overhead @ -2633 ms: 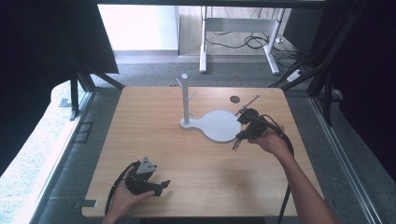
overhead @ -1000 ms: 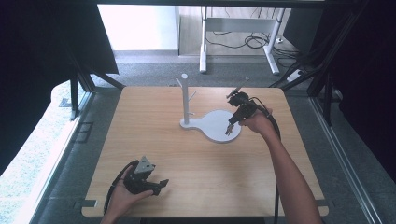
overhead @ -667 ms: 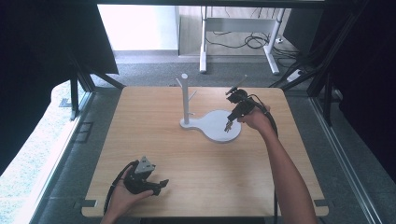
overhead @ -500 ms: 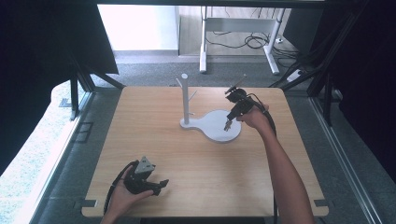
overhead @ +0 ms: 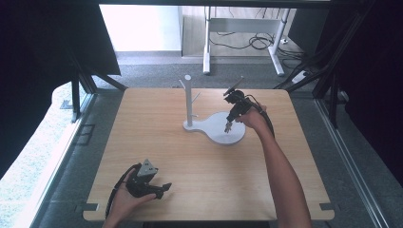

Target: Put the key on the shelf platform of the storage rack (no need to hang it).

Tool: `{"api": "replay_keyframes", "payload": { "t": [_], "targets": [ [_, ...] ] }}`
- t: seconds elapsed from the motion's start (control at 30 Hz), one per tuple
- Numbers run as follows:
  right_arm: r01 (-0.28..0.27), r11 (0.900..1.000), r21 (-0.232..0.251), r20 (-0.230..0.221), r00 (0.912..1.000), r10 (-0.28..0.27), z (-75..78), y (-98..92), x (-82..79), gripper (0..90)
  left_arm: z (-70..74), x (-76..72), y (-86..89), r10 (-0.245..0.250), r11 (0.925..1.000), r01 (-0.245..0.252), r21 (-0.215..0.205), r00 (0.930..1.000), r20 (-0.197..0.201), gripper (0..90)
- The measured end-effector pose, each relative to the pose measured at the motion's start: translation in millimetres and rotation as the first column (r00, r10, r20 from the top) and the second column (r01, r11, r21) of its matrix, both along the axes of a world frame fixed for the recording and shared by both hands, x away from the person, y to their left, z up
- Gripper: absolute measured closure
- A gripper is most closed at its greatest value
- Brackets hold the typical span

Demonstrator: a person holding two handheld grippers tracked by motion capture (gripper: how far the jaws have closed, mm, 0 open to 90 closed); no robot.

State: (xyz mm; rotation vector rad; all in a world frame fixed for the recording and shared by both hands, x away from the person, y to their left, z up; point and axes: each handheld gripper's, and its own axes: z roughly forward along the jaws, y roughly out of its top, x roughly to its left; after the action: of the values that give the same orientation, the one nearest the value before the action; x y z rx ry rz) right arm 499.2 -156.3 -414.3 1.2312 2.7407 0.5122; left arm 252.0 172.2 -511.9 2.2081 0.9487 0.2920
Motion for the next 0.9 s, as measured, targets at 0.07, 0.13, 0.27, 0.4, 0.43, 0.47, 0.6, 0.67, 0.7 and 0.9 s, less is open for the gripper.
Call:
{"api": "replay_keyframes", "payload": {
  "t": [0.07, 0.13, 0.27, 0.4, 0.43, 0.47, 0.6, 0.67, 0.7, 0.9],
  "targets": [
    [-0.001, 1.000, 0.002, 0.003, 1.0000, 0.001, -1.5, 1.8, 2.0, 89.9, 0.1, 0.0, 0.1, -0.002, 1.0000, 0.002, 0.002, 1.0000, 0.000, 22.8],
    [0.006, 1.000, 0.004, 0.002, 1.0000, -0.006, -2.4, 3.0, 3.7, 89.9, 0.0, 0.0, 0.0, -0.002, 1.0000, 0.002, 0.003, 1.0000, 0.000, 22.9],
    [0.004, 1.000, 0.008, 0.002, 1.0000, -0.004, -6.0, 4.1, 6.6, 89.8, -0.4, -0.1, -0.6, -0.002, 1.0000, 0.002, 0.004, 1.0000, -0.001, 22.8],
    [0.016, 1.000, 0.016, 0.005, 0.9999, -0.016, -9.9, 2.3, 10.1, 89.9, -0.9, 0.0, -1.5, -0.008, 0.9999, 0.008, 0.008, 1.0000, -0.003, 22.8],
    [0.022, 1.000, 0.018, 0.004, 0.9998, -0.022, -11.3, 2.1, 10.9, 89.8, -1.0, 0.1, -1.7, -0.009, 0.9999, 0.009, 0.009, 1.0000, -0.003, 22.8],
    [0.021, 1.000, 0.018, 0.002, 0.9998, -0.021, -12.7, 1.8, 11.8, 89.8, -1.1, 0.1, -1.8, -0.010, 0.9999, 0.010, 0.009, 0.9999, -0.003, 22.7],
    [0.029, 0.999, 0.023, -0.006, 0.9996, -0.029, -20.4, 2.4, 14.7, 89.8, -1.5, 0.2, -2.2, -0.010, 0.9999, 0.010, 0.009, 0.9999, -0.004, 22.7],
    [0.035, 0.999, 0.025, -0.014, 0.9993, -0.035, -23.7, 3.4, 16.1, 89.8, -1.6, 0.1, -2.4, -0.011, 0.9999, 0.011, 0.009, 0.9999, -0.005, 22.7],
    [0.033, 0.999, 0.027, -0.017, 0.9993, -0.033, -25.0, 3.5, 16.7, 89.8, -1.7, 0.2, -2.5, -0.012, 0.9999, 0.012, 0.009, 0.9999, -0.006, 22.7],
    [0.041, 0.999, 0.025, -0.018, 0.9990, -0.041, -34.6, 4.6, 19.7, 89.7, -2.1, 0.3, -2.7, -0.012, 0.9999, 0.012, 0.012, 0.9999, -0.007, 22.6]
  ]
}}
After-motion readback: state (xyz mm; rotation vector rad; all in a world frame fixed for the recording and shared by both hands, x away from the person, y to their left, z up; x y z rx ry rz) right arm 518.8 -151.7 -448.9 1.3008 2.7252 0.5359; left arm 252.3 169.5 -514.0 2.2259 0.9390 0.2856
